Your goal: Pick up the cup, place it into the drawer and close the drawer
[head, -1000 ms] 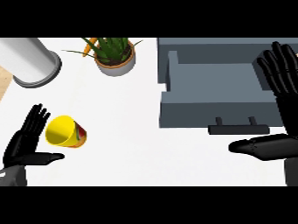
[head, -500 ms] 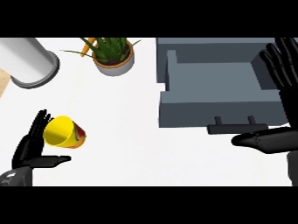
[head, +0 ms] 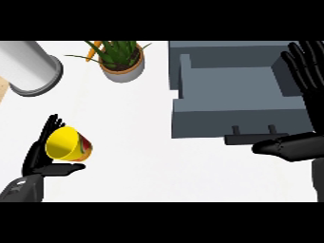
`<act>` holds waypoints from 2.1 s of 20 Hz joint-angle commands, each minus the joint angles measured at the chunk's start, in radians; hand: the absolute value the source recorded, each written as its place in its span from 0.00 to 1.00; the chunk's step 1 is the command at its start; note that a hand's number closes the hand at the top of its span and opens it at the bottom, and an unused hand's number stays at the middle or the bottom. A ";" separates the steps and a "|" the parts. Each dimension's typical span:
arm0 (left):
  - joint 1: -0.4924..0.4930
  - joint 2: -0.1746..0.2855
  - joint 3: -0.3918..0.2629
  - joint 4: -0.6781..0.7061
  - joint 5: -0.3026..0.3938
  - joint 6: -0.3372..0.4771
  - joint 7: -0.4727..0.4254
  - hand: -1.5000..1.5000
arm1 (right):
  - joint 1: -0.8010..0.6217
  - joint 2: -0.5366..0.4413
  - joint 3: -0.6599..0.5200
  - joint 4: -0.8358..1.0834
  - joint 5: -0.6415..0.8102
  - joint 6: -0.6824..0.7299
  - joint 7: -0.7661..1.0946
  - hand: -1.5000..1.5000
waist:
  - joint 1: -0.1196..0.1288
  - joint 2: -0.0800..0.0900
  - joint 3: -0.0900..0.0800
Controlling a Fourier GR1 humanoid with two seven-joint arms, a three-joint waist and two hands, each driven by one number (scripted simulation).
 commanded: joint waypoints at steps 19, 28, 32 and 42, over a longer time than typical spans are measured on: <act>-0.028 -0.058 0.003 -0.090 -0.020 0.136 -0.244 1.00 | -0.003 -0.010 0.002 0.010 0.011 0.012 -0.001 0.00 | -0.002 0.003 -0.001; -0.056 -0.156 0.089 -0.121 0.084 0.119 -0.285 1.00 | 0.028 -0.032 -0.031 0.059 -0.002 0.055 -0.074 0.00 | 0.012 -0.003 0.002; -0.109 -0.183 0.067 -0.169 0.085 0.075 -0.237 1.00 | 0.053 -0.058 -0.069 -0.018 -0.050 0.058 -0.005 0.00 | 0.011 -0.010 0.003; -0.291 -0.288 -0.059 -0.448 0.063 0.153 0.082 1.00 | 0.052 -0.017 -0.036 0.023 0.030 0.005 -0.028 0.00 | 0.043 -0.022 0.006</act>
